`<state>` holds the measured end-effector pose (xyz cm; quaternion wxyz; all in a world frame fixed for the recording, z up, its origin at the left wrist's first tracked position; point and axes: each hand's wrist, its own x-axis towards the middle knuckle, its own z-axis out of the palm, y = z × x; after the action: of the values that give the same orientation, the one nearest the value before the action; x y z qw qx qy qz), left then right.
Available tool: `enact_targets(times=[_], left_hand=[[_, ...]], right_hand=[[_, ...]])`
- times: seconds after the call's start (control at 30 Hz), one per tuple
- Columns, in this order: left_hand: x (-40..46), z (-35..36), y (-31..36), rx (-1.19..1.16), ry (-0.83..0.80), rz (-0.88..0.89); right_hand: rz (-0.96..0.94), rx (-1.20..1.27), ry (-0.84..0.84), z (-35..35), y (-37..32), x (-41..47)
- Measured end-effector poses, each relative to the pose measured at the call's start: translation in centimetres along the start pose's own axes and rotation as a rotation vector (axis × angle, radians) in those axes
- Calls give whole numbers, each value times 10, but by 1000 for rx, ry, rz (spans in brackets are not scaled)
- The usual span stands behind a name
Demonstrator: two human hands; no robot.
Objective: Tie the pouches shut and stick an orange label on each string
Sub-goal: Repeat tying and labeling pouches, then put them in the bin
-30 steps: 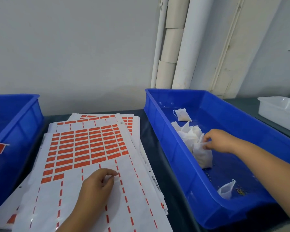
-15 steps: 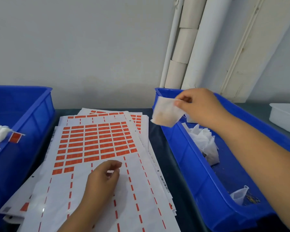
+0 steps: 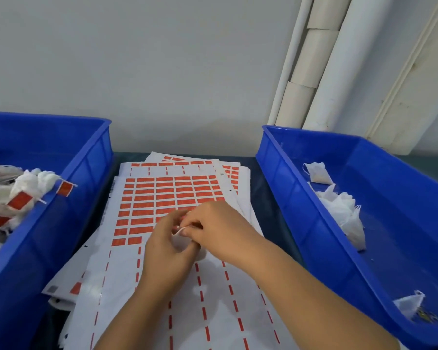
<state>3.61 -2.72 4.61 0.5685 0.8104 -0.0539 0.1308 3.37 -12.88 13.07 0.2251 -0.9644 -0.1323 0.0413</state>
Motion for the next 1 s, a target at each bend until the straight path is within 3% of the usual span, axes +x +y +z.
enact_targets(times=[0.33,0.47,0.6,0.7,1.0], left_hand=[[6,-1,0,94,20,-140],[7,-3,-2,-99,-51,-223],[9,1,3,-120,-103,-346],[10,2,7,-234,-94,-437],[13,4,4,-79,-94,-509]], right_hand=[[127,517,66,19,59,2],[116,640,56,32,68,-1],[101,787,90,40,75,2],[91,712,114,47,74,1],[-71,419,378,58,74,1]])
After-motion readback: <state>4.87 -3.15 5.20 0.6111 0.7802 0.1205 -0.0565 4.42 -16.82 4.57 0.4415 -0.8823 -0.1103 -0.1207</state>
